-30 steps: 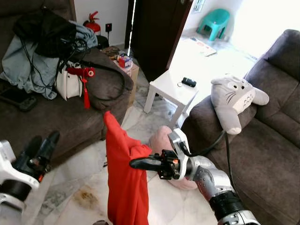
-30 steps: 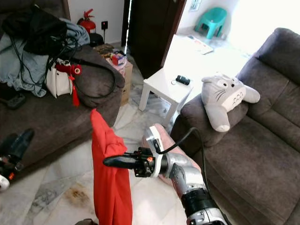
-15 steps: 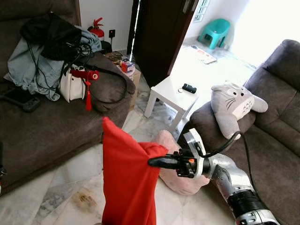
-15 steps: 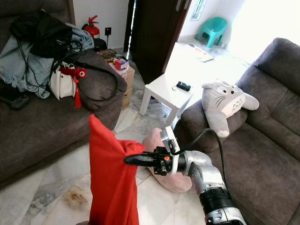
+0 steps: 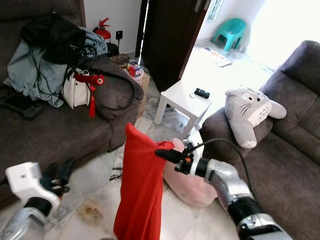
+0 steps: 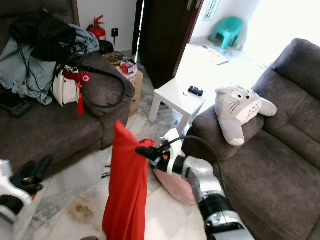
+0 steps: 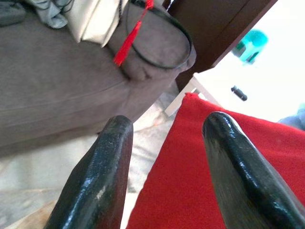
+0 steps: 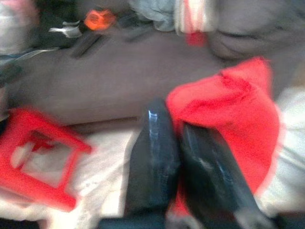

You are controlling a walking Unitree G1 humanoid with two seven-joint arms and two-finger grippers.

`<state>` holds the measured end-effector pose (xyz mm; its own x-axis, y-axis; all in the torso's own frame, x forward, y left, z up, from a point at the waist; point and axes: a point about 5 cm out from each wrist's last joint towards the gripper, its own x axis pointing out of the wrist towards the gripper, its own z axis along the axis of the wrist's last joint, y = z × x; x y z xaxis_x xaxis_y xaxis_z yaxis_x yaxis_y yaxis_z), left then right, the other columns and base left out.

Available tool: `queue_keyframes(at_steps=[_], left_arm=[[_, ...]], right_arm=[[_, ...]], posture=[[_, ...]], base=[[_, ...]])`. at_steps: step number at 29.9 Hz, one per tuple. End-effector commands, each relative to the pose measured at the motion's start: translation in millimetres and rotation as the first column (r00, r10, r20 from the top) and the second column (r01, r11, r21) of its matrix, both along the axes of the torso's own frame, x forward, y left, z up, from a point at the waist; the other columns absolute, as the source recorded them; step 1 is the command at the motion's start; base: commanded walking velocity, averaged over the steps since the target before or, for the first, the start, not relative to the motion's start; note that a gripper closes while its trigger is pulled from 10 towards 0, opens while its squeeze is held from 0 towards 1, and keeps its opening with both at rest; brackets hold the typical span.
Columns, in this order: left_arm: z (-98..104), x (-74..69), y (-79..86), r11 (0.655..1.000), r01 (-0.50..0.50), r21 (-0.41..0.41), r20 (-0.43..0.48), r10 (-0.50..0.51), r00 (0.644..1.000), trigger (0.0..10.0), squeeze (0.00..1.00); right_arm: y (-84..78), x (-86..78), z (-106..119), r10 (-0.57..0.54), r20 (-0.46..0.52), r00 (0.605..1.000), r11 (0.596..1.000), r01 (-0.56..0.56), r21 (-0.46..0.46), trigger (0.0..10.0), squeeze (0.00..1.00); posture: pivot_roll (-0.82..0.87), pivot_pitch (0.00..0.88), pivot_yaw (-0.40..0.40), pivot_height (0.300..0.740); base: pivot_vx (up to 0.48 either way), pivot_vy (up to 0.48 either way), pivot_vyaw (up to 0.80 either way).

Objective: Move the pillow to the sofa from floor

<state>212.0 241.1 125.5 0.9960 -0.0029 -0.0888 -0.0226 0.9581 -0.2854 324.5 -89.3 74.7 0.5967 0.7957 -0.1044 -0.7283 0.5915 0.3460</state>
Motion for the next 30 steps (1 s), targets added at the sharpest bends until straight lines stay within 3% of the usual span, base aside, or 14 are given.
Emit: queue_keyframes(at_steps=[1,4,7,11,12,15,22,25,28,29,30], left_arm=[[-1.2,5.9,-9.1,1.0,0.007,0.003,0.007,-0.007,1.0,10.0,0.0],[0.5,10.3,-13.9,1.0,0.023,-0.001,0.021,-0.023,1.0,10.0,0.0],[2.2,15.4,-17.3,0.999,0.031,0.008,0.039,-0.031,0.999,10.0,0.0],[5.0,19.2,-19.3,1.0,0.018,0.015,0.057,-0.019,0.998,10.0,0.0],[5.0,19.2,-19.3,1.0,0.018,0.015,0.057,-0.019,0.998,10.0,0.0],[5.7,20.1,-19.3,1.0,-0.005,0.015,0.068,0.004,0.998,10.0,0.0],[5.0,23.3,-20.5,1.0,-0.01,0.019,0.071,0.008,0.997,10.0,0.0],[5.1,25.3,-22.9,1.0,0.005,0.018,0.074,-0.006,0.997,10.0,0.0],[4.9,26.0,-23.6,1.0,0.021,0.015,0.074,-0.022,0.997,10.0,0.0],[5.7,26.6,-23.6,1.0,0.023,0.009,0.078,-0.024,0.997,10.0,0.0],[5.7,26.6,-23.6,1.0,0.023,0.009,0.078,-0.024,0.997,10.0,0.0]], right_arm=[[-5.7,25.8,43.5,-0.148,0.171,0.974,0.987,0.137,0.079,10.0,0.0],[0.5,33.5,53.1,-0.22,0.189,0.957,0.974,0.203,0.103,10.0,0.0],[21.3,46.9,73.3,-0.31,0.222,0.924,0.948,0.283,0.146,10.0,0.0],[41.6,52.4,86.5,-0.292,0.246,0.924,0.955,0.268,0.127,10.0,0.0],[41.6,52.4,86.5,-0.292,0.246,0.924,0.955,0.268,0.127,10.0,0.0],[33.3,60.0,87.3,-0.315,0.299,0.901,0.942,0.334,-0.014,10.0,0.0],[8.9,68.3,86.5,-0.378,0.324,0.867,0.895,0.432,-0.112,10.0,0.0],[5.1,67.6,85.8,-0.323,0.283,0.903,0.93,0.358,-0.08,10.0,0.0],[13.1,63.0,90.4,-0.185,0.258,0.948,0.982,0.185,0.024,10.0,0.0],[19.2,58.6,94.8,-0.084,0.275,0.958,0.994,0.062,0.086,10.0,0.0],[19.2,58.6,94.8,-0.084,0.275,0.958,0.994,0.062,0.086,10.0,0.0]], posture=[[0.32,0.055,-0.225,0.74],[0.32,0.057,-0.224,0.74],[0.32,0.055,-0.22,0.74],[0.33,0.057,-0.224,0.74],[0.33,0.057,-0.224,0.74],[0.33,0.058,-0.226,0.74],[0.33,0.056,-0.228,0.74],[0.33,0.052,-0.224,0.74],[0.33,0.053,-0.222,0.74],[0.33,0.055,-0.221,0.74],[0.33,0.055,-0.221,0.74]], base=[[0.0,0.0,0.0],[0.0,0.0,0.0],[0.0,0.0,0.0],[0.0,0.0,0.0],[0.0,0.0,0.0],[0.0,0.0,0.0],[0.0,0.0,0.0],[0.0,0.0,0.0],[0.0,0.0,0.0],[0.0,0.0,0.0],[0.0,0.0,0.0]])
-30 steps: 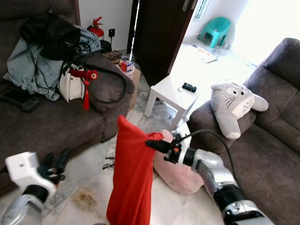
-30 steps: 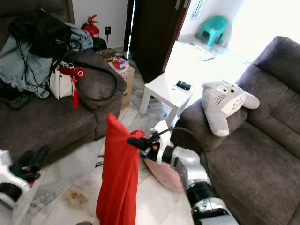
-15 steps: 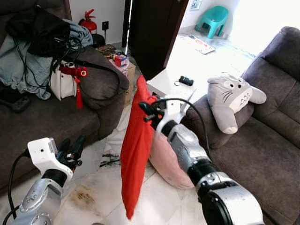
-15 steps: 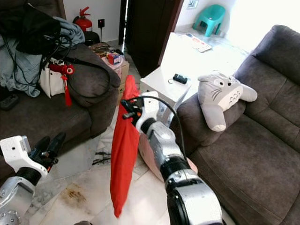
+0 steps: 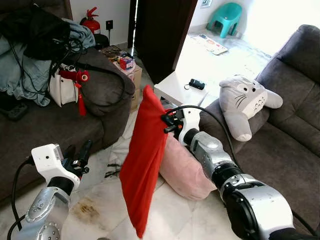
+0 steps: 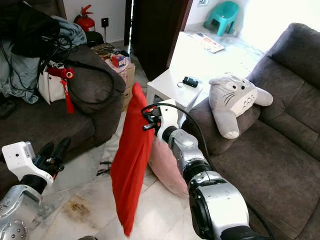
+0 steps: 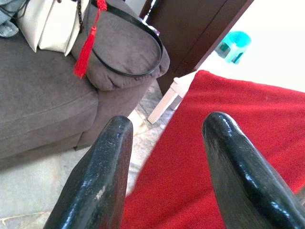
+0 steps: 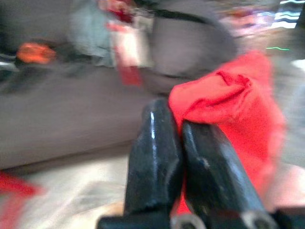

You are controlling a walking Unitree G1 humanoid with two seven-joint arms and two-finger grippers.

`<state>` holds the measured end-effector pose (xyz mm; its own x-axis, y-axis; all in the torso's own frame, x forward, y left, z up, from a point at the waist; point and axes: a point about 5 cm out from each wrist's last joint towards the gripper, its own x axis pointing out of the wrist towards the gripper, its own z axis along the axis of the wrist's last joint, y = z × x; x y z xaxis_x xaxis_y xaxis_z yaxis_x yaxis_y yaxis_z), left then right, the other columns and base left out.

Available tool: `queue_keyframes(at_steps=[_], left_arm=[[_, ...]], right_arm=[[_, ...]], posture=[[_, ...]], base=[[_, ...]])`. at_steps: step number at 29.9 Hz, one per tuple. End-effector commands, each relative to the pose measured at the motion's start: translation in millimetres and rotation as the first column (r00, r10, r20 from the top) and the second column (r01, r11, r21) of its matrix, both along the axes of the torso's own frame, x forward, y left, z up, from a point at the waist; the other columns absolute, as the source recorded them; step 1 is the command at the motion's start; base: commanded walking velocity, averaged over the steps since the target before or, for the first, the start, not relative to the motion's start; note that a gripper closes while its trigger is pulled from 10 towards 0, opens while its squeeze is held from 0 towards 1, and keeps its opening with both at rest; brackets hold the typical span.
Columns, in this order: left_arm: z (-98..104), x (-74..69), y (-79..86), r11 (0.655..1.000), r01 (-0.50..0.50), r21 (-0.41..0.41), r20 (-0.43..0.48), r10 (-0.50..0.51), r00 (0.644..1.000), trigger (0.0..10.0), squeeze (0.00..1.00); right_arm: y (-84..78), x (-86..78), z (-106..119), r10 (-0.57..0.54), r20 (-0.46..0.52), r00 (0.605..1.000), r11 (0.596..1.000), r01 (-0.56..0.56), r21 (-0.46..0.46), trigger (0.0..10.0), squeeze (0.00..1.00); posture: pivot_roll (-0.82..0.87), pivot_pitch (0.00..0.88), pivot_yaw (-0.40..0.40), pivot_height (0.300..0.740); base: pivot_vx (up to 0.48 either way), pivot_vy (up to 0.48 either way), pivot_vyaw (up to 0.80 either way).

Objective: Move the pillow to the sofa from floor

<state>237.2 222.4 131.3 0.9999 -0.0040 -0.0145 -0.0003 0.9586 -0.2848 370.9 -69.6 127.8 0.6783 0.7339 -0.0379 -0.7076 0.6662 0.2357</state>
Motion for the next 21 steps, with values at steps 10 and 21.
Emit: queue_keyframes(at_steps=[10,21], left_arm=[[7.5,7.2,-12.8,0.998,0.069,-0.009,0.033,-0.069,0.997,10.0,0.0],[5.0,6.5,-14.2,0.998,0.06,0.008,0.024,-0.06,0.998,10.0,0.0]], right_arm=[[15.8,-6.8,41.4,0.354,0.181,0.918,0.878,-0.393,0.272,10.0,0.0],[11.3,7.6,33.6,0.05,0.185,0.981,0.999,-0.047,-0.025,10.0,0.0]], posture=[[0.33,0.049,-0.216,0.74],[0.33,0.052,-0.222,0.74]], base=[[0.0,0.0,0.0],[0.0,0.0,0.0]])
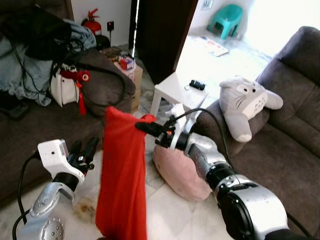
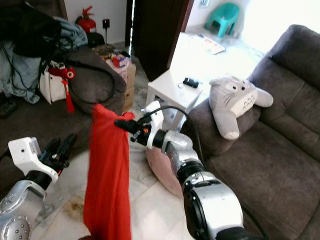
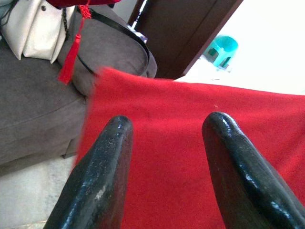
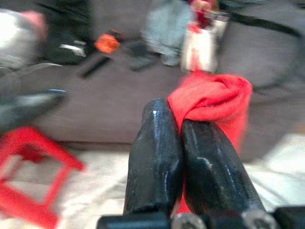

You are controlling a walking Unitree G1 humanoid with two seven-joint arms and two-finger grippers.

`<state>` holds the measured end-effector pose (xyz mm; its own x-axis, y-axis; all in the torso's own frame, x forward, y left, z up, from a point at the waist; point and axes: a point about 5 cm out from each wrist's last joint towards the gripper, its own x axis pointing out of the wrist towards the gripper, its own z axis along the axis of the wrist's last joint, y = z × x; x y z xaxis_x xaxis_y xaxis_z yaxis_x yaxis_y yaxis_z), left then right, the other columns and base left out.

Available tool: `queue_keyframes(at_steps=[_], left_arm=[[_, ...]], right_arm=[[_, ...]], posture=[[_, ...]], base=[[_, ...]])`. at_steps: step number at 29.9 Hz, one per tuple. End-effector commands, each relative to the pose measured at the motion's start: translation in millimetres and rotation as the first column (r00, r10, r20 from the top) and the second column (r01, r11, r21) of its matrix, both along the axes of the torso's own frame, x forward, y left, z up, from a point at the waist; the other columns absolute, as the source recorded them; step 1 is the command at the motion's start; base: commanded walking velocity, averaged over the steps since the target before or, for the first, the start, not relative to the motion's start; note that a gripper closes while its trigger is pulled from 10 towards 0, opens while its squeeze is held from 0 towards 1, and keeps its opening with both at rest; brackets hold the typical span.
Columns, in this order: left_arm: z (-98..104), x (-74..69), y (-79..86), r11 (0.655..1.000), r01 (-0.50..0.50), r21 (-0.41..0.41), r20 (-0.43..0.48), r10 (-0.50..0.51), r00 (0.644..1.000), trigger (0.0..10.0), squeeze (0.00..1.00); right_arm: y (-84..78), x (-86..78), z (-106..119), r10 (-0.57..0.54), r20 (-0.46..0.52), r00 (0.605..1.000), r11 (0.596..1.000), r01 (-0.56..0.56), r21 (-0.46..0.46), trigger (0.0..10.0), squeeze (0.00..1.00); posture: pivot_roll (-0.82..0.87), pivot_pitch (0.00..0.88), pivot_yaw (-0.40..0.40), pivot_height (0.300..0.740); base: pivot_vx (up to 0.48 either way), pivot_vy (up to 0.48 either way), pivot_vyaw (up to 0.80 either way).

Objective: Move the pillow to the sofa from floor

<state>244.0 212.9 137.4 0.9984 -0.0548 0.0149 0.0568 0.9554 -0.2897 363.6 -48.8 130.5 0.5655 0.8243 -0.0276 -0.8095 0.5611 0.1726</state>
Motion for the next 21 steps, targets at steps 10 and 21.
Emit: queue_keyframes(at_steps=[10,21], left_arm=[[-0.1,1.3,-1.1,0.999,-0.027,0.027,-0.001,0.027,1.0,10.0,0.0],[1.3,2.1,-2.4,0.999,-0.035,0.026,0.006,0.035,0.999,10.0,0.0]], right_arm=[[-19.9,26.1,39.4,-0.333,0.278,0.901,0.924,0.371,-0.094,10.0,0.0],[-68.4,28.9,13.6,-0.541,0.31,0.782,0.736,0.619,-0.274,10.0,0.0]], posture=[[0.33,0.055,-0.224,0.74],[0.32,0.061,-0.221,0.74]], base=[[0.0,0.0,0.0],[0.0,0.0,0.0]])
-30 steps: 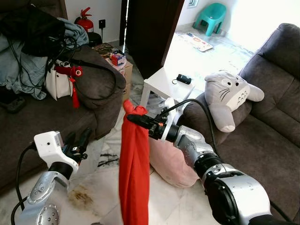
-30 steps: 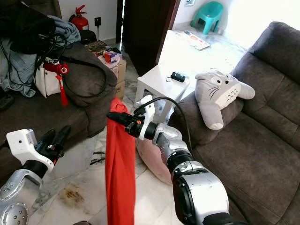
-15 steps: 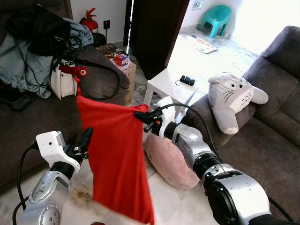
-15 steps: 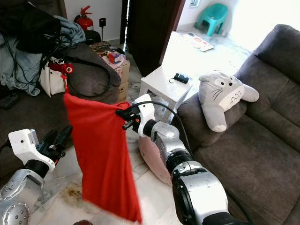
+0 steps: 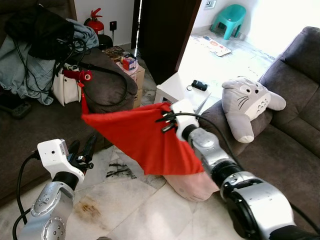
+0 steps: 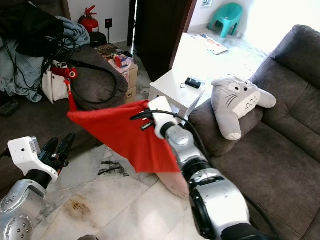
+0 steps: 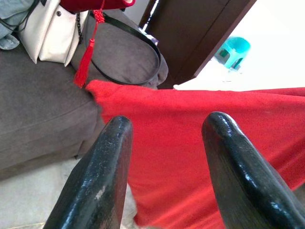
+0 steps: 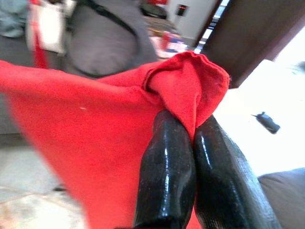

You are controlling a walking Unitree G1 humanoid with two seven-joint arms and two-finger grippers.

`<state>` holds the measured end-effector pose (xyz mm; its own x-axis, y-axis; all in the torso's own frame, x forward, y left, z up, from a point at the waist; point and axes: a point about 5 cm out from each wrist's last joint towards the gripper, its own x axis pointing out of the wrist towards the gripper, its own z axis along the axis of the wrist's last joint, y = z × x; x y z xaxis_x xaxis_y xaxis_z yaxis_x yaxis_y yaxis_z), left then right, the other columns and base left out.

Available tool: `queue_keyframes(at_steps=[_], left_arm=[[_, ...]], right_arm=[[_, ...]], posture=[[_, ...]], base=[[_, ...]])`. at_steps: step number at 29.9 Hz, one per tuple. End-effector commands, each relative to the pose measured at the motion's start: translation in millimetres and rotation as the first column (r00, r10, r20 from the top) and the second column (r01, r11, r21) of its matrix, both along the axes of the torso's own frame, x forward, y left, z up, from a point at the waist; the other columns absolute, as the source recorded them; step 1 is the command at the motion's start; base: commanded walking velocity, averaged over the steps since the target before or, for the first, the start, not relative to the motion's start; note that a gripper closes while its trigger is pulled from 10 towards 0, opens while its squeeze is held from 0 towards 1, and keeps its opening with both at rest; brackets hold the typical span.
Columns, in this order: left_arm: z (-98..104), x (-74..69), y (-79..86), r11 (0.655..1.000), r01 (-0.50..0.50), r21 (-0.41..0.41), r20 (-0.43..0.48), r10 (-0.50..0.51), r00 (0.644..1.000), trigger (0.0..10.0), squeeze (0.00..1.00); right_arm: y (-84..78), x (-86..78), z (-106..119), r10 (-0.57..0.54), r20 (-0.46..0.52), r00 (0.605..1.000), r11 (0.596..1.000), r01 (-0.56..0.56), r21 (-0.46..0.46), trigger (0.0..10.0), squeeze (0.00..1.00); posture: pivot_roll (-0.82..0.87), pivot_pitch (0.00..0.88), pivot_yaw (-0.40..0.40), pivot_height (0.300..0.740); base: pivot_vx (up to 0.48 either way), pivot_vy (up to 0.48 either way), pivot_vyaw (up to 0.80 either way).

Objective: Move the pillow to the sofa from floor

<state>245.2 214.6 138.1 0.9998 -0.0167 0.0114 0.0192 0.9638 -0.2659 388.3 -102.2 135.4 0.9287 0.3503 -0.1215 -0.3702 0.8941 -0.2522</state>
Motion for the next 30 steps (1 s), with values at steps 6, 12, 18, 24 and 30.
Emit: queue_keyframes(at_steps=[6,12,18,24,30], left_arm=[[1.0,2.2,-7.0,1.0,0.014,-0.005,0.01,-0.014,1.0,10.0,0.0],[2.5,3.6,-9.4,1.0,0.026,-0.013,0.015,-0.026,1.0,10.0,0.0],[5.2,4.3,-11.6,0.999,0.033,-0.025,0.03,-0.032,0.999,10.0,0.0],[3.5,2.1,-12.4,0.999,0.031,-0.025,0.027,-0.03,0.999,10.0,0.0],[1.0,0.3,-14.0,0.999,0.03,-0.029,0.02,-0.029,0.999,10.0,0.0]], right_arm=[[-58.4,-2.4,-5.5,-0.223,0.027,0.974,0.975,0.223,0.023,10.0,0.0],[-79.5,-9.3,-14.2,-0.29,0.025,0.957,0.957,0.289,0.016,10.0,0.0],[-72.5,-19.6,-20.8,-0.213,0.03,0.977,0.959,0.203,0.197,10.0,0.0],[-51.2,-35.2,-23.0,-0.069,0.097,0.993,0.96,0.04,0.276,10.0,0.0],[-52.9,-71.3,-33.3,-0.067,0.057,0.996,0.916,0.038,0.399,10.0,0.0]], posture=[[0.31,0.061,-0.214,0.74],[0.3,0.062,-0.207,0.74],[0.3,0.058,-0.209,0.74],[0.3,0.057,-0.209,0.74],[0.29,0.045,-0.215,0.74]], base=[[0.0,0.0,0.0],[0.0,0.0,0.0],[0.0,0.0,0.0],[0.0,0.0,0.0],[0.0,0.0,0.0]])
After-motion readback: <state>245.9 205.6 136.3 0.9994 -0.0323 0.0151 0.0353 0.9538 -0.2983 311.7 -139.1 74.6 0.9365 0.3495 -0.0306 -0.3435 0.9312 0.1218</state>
